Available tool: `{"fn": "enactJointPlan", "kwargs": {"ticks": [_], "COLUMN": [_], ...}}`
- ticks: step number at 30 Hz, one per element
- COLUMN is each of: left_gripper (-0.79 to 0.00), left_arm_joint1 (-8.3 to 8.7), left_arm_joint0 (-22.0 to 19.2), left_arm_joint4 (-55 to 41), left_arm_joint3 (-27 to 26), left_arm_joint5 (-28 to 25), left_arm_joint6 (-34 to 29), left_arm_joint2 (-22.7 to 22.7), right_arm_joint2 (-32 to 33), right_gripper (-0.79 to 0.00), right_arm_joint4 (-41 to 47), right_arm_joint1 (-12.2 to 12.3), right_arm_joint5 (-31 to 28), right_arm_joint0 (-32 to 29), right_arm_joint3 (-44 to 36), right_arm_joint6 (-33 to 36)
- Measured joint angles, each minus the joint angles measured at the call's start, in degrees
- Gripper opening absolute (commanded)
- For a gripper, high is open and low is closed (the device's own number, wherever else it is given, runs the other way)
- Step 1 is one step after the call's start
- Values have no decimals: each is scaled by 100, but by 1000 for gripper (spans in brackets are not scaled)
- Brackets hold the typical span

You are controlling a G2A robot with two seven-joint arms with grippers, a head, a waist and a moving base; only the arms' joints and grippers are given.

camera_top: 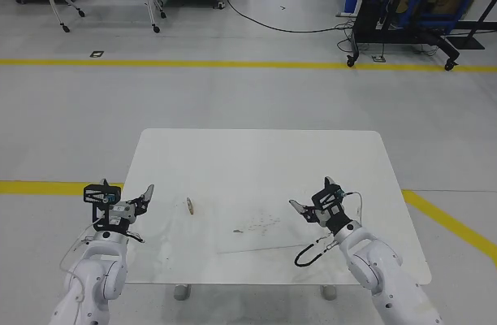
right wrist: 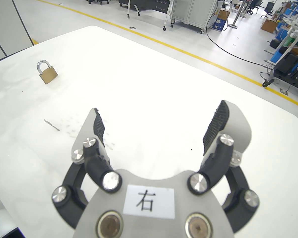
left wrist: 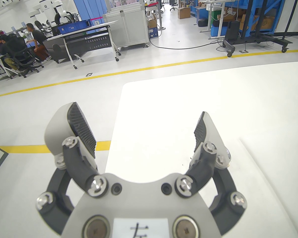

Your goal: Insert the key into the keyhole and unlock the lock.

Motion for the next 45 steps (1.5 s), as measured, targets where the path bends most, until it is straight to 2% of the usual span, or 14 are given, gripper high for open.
{"fn": "enactJointPlan", "kwargs": {"ticks": [10,12,16,19,21,22,23,25,32,34,37,42,44,45], "left_gripper": [0,0,0,0,0,0,0,0,0,0,0,0,0,0], "left_arm_joint1": [0,0,0,0,0,0,0,0,0,0,0,0,0,0], "left_arm_joint0": [0,0,0,0,0,0,0,0,0,0,0,0,0,0], "left_arm_joint4": [0,0,0,0,0,0,0,0,0,0,0,0,0,0], "left_arm_joint3": [0,0,0,0,0,0,0,0,0,0,0,0,0,0], "left_arm_joint5": [0,0,0,0,0,0,0,0,0,0,0,0,0,0], "left_arm_joint6": [0,0,0,0,0,0,0,0,0,0,0,0,0,0], "left_arm_joint2": [0,0,0,0,0,0,0,0,0,0,0,0,0,0], "right_arm_joint2": [-106,-284,-767,-1248,-1534,-1715,-1840,-2101,-2704,-2811,-2965,-3201,-3279,-3310], "right_gripper": [0,0,0,0,0,-188,-277,-394,-422,-508,-536,-480,-554,-785], "right_arm_joint4": [-110,-108,67,-77,-290,-406,-478,-714,-1291,-1269,-1243,-1176,-1173,-1181], "right_arm_joint1": [0,4,6,-32,-69,-98,-118,-165,-335,-378,-439,-528,-560,-573], "right_arm_joint5": [-132,-575,-2167,-3097,-3375,-3458,-3491,-3436,-2620,-2541,-2549,-2646,-2631,-2619], "right_arm_joint0": [31,112,665,1176,1442,1580,1671,1873,2318,2434,2625,2853,2925,2954], "right_arm_joint3": [25,95,554,987,1216,1350,1440,1600,1792,1862,2040,2311,2384,2405], "right_arm_joint6": [-32,-82,18,86,51,3,-22,63,616,675,739,865,943,976]}}
